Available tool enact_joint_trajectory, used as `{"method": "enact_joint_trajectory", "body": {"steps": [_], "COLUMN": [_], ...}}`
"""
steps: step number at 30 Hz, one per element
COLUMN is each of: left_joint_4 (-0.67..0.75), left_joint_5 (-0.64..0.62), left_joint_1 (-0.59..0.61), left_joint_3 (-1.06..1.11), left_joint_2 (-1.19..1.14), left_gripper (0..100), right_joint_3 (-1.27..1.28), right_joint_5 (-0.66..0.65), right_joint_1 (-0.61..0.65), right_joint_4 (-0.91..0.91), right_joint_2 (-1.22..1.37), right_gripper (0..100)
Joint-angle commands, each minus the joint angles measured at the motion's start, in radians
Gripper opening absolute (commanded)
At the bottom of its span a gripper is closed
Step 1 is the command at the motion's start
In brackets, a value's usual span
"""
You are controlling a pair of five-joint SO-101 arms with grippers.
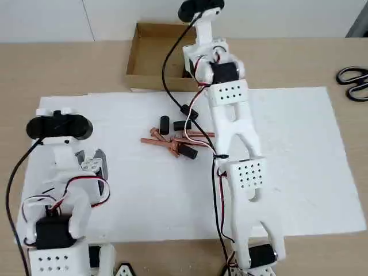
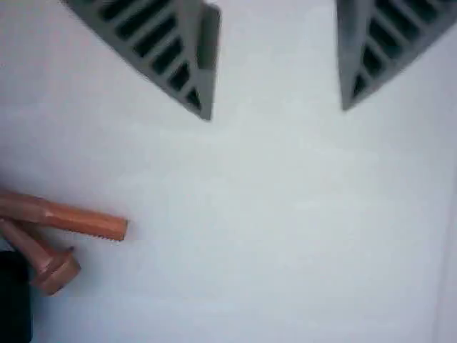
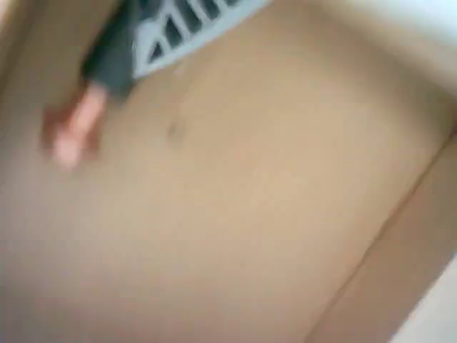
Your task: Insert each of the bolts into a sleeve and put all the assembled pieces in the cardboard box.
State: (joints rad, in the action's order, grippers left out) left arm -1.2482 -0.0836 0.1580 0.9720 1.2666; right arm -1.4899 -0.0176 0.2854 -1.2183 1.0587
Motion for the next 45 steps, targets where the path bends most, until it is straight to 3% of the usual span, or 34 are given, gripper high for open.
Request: {"method": "enact_joint_trajectory", "body": {"steps": [1,7,15,21,45], "left_joint_4": [0.000,0.000,-0.002,0.000,0.000], "left_joint_5": [0.005,0.003,0.000,-0.115,-0.115], "left_joint_1": [0.005,0.005,0.006,0.008,0.008], "left_joint_3": [-0.005,-0.004,-0.004,-0.005,-0.004], "left_joint_2": [0.009,0.009,0.009,0.009,0.009], "left_gripper": [11,11,11,11,11], "right_joint_3": [-0.152,-0.186,-0.147,-0.147,-0.150], "right_joint_5": [-0.005,-0.005,-0.003,-0.009,-0.006], "right_joint_1": [0.030,0.076,0.076,0.077,0.076], "right_joint_4": [-0.252,-0.441,-0.440,-0.360,-0.441], "right_joint_2": [-0.091,-0.090,0.045,0.157,0.288], "right_gripper": [18.4,18.4,18.3,18.3,18.3]}}
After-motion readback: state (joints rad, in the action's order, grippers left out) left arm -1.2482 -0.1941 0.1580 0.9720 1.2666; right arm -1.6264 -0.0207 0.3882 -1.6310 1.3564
